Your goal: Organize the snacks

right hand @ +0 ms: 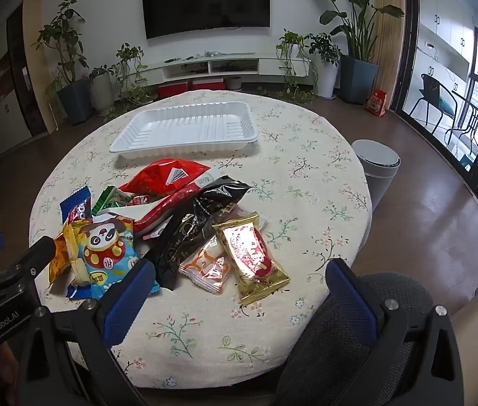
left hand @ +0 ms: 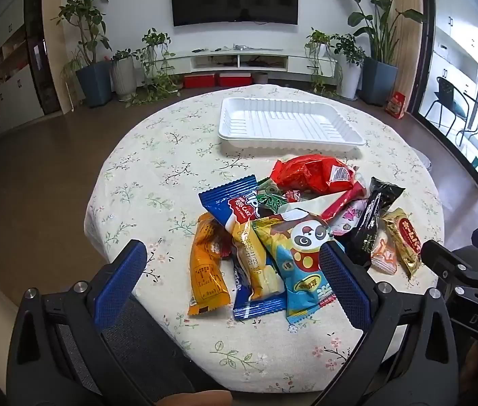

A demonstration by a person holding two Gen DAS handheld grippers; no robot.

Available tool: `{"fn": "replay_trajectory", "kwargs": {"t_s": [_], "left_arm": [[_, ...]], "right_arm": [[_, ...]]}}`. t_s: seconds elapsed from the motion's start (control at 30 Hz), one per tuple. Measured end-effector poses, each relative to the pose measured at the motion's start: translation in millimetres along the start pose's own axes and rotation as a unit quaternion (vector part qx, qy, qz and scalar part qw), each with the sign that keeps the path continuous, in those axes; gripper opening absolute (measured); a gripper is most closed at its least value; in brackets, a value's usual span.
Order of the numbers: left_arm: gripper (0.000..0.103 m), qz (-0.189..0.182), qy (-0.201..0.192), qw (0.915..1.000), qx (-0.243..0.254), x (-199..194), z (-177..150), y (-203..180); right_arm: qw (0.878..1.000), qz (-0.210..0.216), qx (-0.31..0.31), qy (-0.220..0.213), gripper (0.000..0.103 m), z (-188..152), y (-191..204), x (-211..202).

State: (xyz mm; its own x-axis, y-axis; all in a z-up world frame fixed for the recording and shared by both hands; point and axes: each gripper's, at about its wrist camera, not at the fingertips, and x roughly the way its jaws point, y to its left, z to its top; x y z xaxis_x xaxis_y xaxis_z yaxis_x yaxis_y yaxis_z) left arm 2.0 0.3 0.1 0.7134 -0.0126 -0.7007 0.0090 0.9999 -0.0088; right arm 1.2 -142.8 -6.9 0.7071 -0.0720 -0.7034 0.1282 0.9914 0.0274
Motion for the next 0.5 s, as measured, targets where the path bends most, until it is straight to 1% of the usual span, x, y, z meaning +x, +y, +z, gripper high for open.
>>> {"fn": "replay_trajectory", "kwargs": {"t_s": [0.1, 0.13, 0.5], "left_arm": [[0.103, -0.003, -0.001, 1.0, 0.003, 4.2, 3.3, 1.9], [0.103, 0.008, -0.013, 0.9998, 0.011, -0.8, -1.0, -1.3], [0.103, 0.007, -0.015, 0.9998, 0.014, 0.0, -1.4, -0.4]], "right_arm": [[1.0, 0.0, 0.0, 0.001, 0.103, -0.3, 1.1, 0.9], [1.0, 0.0, 0.0, 0.002, 0.103, -0.3, 1.3, 1.2], [1.0, -0.003, -0.003, 0.001, 0.103, -0.3, 2.4, 2.4]]}}
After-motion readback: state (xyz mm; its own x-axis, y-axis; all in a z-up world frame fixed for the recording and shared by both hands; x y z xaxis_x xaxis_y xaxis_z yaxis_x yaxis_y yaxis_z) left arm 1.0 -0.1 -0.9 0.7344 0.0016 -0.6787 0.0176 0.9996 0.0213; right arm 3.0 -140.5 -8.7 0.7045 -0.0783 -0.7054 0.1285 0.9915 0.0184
